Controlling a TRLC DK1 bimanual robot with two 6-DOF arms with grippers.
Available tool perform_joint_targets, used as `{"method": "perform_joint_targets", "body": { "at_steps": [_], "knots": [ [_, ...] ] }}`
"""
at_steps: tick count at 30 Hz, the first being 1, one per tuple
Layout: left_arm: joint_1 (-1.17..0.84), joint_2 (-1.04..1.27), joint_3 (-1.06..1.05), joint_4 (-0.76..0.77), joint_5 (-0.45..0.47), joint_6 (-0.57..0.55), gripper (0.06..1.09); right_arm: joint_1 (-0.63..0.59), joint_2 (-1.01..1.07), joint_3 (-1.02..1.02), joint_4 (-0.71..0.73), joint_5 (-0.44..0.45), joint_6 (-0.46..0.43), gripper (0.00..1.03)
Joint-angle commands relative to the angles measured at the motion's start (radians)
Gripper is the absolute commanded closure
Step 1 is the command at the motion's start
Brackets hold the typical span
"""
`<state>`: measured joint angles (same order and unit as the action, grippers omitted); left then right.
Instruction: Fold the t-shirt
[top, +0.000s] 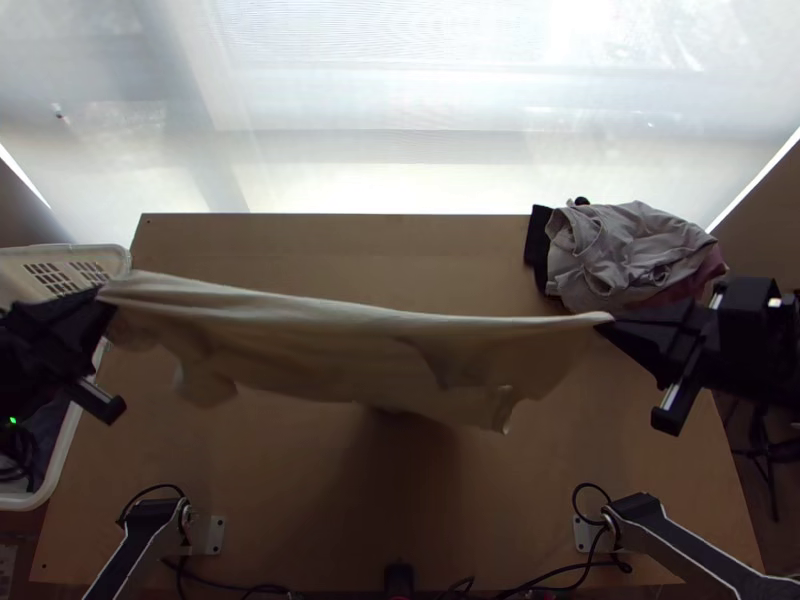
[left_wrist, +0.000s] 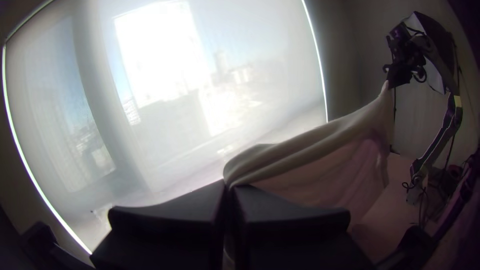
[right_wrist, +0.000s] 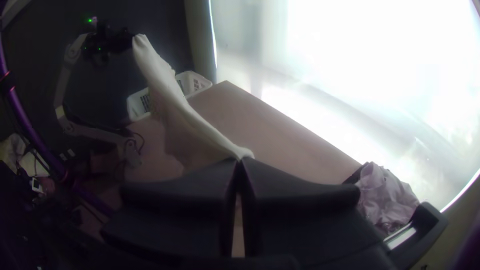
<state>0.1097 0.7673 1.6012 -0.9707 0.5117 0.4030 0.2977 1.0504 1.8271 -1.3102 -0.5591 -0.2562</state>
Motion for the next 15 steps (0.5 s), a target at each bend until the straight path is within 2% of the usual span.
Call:
{"method": "perform_joint_targets", "body": {
  "at_steps": [1, 3, 4, 6, 8, 11, 15],
  "knots": [
    [-0.010, -0.134, -0.136, -0.026, -0.009, -0.012, 1.05, 0.018, -0.084, -0.146, 0.037, -0.019, 0.006, 1.00],
    [-0.015, -0.105, -0.044, -0.037, -0.009, -0.073, 1.05, 0.018, -0.086, -0.112, 0.028, -0.019, 0.008, 1.00],
    [-0.015, -0.106, -0.072, -0.037, -0.013, -0.069, 1.05, 0.018, -0.086, -0.121, 0.026, -0.016, 0.008, 1.00],
    [0.004, -0.137, -0.231, -0.023, -0.018, 0.016, 1.05, 0.017, -0.087, -0.172, 0.028, -0.010, 0.000, 1.00],
    [0.010, -0.154, -0.279, -0.020, -0.015, 0.019, 1.05, 0.018, -0.089, -0.212, 0.029, -0.010, -0.012, 1.00],
    [-0.002, -0.117, -0.147, -0.031, -0.010, -0.056, 1.05, 0.020, -0.081, -0.213, 0.029, 0.004, -0.008, 1.00],
    [-0.004, -0.033, -0.044, -0.046, -0.012, -0.075, 1.05, -0.012, -0.033, -0.130, 0.031, 0.013, 0.026, 1.00]
  ]
}}
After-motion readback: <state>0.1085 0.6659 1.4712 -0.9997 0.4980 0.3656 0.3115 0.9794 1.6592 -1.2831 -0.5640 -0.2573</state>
